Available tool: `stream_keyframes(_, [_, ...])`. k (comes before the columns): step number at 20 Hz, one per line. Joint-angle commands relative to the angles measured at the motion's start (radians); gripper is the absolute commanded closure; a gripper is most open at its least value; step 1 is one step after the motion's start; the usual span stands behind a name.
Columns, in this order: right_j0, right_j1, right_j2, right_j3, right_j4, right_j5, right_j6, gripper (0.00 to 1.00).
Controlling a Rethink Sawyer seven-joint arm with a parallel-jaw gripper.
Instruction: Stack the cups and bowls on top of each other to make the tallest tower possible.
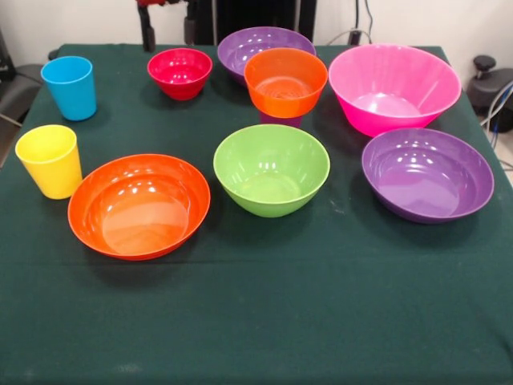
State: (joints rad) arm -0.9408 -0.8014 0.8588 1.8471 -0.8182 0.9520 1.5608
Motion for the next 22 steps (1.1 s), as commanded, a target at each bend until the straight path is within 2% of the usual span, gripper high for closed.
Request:
stream_keyframes(1, [0.079, 0.089, -0.059, -0.126, -0.112, 0.084, -0.243, 0.0])
stream_keyframes(13, [0.11, 0.106, -0.077, -0.206, -0.1, 0.121, -0.259, 0.0])
stream_keyframes(22, [0.145, 0.132, -0.112, -0.253, -0.097, 0.148, -0.207, 0.0])
